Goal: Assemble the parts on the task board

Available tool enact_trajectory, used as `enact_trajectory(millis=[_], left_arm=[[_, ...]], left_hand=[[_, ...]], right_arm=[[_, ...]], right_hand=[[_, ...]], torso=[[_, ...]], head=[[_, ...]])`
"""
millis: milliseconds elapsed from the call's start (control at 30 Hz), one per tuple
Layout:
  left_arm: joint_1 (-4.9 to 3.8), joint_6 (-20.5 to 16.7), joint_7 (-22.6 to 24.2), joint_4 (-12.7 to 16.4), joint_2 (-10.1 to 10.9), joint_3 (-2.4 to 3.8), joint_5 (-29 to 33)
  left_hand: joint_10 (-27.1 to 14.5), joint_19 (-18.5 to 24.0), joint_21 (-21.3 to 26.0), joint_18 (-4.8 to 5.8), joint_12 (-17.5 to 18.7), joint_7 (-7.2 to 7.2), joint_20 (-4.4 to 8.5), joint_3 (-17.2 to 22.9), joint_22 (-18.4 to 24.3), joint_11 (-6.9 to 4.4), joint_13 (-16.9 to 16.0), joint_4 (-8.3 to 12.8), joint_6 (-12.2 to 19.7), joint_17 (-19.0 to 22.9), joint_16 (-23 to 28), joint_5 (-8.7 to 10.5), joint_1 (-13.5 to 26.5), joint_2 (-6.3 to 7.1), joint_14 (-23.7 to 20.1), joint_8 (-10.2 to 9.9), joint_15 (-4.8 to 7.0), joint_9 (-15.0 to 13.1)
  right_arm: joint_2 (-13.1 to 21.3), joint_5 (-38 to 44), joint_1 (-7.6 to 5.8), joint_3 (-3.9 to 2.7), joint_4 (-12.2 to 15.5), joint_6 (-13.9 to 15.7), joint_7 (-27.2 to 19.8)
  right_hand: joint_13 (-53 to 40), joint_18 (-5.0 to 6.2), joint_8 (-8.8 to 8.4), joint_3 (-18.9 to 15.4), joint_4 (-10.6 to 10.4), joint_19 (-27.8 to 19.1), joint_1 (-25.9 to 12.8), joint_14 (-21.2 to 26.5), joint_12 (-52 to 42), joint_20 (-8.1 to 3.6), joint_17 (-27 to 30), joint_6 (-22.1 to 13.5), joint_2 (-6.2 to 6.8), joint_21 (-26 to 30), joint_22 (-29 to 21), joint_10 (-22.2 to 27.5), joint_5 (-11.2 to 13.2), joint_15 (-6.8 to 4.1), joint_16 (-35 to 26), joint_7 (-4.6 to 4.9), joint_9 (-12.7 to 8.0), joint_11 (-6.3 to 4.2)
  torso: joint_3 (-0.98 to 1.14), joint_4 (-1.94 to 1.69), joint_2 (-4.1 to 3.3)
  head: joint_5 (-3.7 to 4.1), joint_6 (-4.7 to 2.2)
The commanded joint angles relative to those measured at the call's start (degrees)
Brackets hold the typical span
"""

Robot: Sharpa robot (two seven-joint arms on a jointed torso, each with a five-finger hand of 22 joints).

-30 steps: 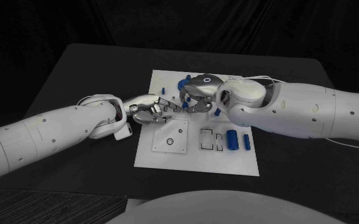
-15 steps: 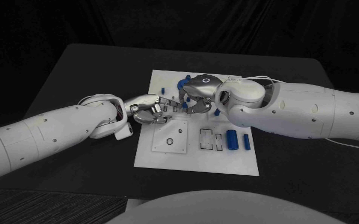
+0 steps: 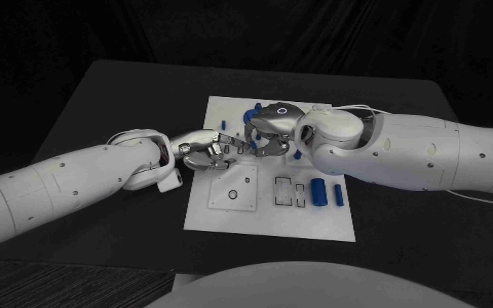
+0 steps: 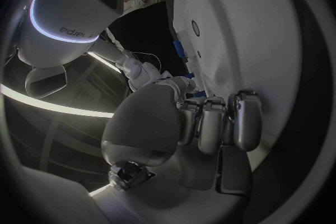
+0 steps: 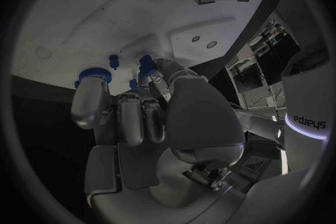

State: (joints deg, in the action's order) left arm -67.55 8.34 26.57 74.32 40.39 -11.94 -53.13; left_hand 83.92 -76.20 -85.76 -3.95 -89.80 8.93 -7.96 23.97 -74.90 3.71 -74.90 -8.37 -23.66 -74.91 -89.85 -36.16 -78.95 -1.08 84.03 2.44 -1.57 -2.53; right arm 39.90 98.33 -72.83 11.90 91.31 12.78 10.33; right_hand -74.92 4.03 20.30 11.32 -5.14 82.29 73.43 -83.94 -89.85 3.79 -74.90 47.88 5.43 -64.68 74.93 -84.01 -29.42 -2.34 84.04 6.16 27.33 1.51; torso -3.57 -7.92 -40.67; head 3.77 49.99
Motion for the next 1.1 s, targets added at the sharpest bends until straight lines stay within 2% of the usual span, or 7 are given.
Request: enact_trajectory(millis=[33, 1100], left_arm=[[0.48, 0.9, -1.0, 0.1, -0.3, -0.21, 0.0], [0.62, 1.4, -1.2, 0.1, -0.1, -0.21, 0.0]], left_hand=[[6.1, 0.4, 0.2, 1.02, -0.2, 0.0, -0.14, 0.4, -7.2, 0.52, -15.1, -0.1, -0.4, -15.1, -0.1, 0.36, 0.1, -0.34, 6.0, 0.2, -0.33, -0.1], [6.1, 0.7, 0.4, 0.99, -0.2, 0.45, -0.4, 0.6, -7.1, 0.93, -15.1, 0.1, -2.9, -15.1, -0.1, 0.34, 0.2, -0.42, 6.0, 0.7, -0.71, -0.4]], right_arm=[[0.1, 0.4, 0.04, -0.03, 0.1, 0.4, 0.6], [0.1, 0.4, 0.07, -0.03, -1.1, -0.8, 0.9]], right_hand=[[-15.1, 0.98, 0.0, 0.3, 0.0, -0.5, 0.3, -4.0, -0.1, -0.04, -6.8, 0.4, -0.18, 0.3, 8.4, -6.0, 0.3, -0.03, -0.4, -0.07, 0.1, 0.13], [-15.1, 0.98, 0.01, 0.4, 0.2, -0.5, 0.5, -4.0, -0.1, -0.06, -6.8, 0.5, -0.22, 0.3, 8.4, -6.0, 0.3, -0.07, -0.4, -0.11, 0.1, 0.09]], torso=[[0.02, 0.0, 0.01], [0.01, 0.0, 0.12]], head=[[0.0, 0.01], [-0.07, 0.01]])
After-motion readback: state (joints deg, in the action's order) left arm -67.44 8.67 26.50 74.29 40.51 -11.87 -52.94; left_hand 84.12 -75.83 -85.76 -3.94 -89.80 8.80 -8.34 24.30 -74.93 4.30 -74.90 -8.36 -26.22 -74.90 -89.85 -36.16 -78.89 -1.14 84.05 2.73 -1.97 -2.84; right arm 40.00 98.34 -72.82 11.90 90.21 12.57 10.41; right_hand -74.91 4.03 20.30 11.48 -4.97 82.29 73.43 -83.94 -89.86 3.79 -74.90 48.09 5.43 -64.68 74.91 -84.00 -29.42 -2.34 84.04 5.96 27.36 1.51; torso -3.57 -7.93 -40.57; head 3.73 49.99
